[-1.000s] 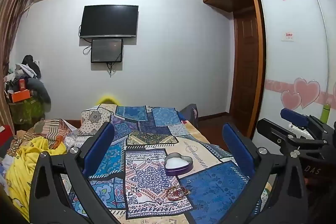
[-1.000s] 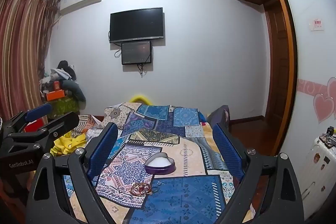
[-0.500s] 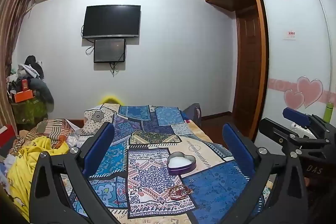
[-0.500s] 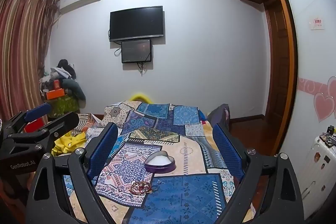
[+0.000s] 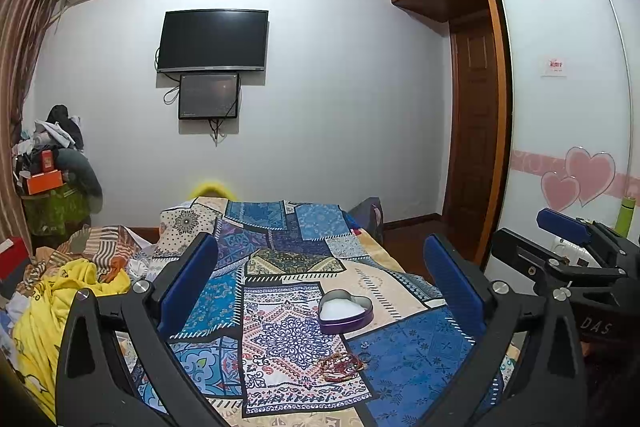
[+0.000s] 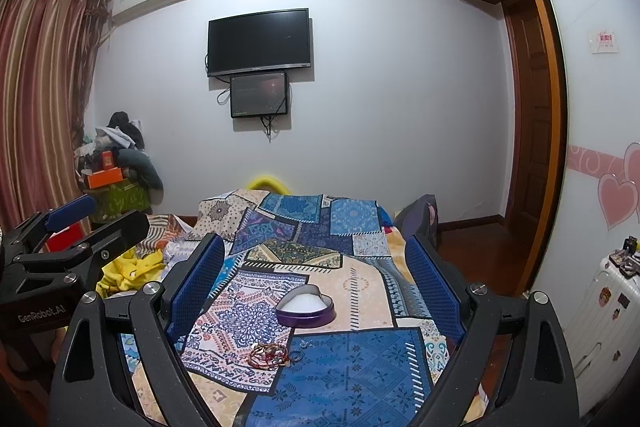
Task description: Organize jewelry
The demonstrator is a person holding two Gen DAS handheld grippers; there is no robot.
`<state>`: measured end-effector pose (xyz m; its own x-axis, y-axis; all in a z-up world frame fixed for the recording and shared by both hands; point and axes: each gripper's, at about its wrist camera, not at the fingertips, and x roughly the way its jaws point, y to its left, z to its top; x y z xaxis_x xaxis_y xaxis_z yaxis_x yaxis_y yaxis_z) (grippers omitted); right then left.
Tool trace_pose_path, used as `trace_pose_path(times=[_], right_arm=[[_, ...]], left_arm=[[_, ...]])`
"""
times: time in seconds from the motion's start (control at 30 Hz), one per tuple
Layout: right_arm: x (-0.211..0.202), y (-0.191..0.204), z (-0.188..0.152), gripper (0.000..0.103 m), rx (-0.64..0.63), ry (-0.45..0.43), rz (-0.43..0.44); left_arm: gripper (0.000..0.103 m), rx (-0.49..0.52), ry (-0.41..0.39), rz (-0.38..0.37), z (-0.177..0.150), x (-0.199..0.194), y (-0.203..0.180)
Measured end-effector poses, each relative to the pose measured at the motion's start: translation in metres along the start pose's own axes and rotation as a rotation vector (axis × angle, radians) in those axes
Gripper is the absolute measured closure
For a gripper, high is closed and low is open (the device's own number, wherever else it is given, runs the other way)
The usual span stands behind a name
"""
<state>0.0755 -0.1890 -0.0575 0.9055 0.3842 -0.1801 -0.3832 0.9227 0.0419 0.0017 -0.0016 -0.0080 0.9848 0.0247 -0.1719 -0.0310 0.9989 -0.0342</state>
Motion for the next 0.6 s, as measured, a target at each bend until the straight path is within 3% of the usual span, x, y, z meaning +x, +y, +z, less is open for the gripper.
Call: trace_pose_path(times=[0.6], right_arm=[[0.0021, -0.001, 0.0038, 0.013, -0.001, 0.006, 0.001]], left_arm=[[0.0, -0.009, 0.005, 0.002, -0.0014, 0.0026, 0.0007]])
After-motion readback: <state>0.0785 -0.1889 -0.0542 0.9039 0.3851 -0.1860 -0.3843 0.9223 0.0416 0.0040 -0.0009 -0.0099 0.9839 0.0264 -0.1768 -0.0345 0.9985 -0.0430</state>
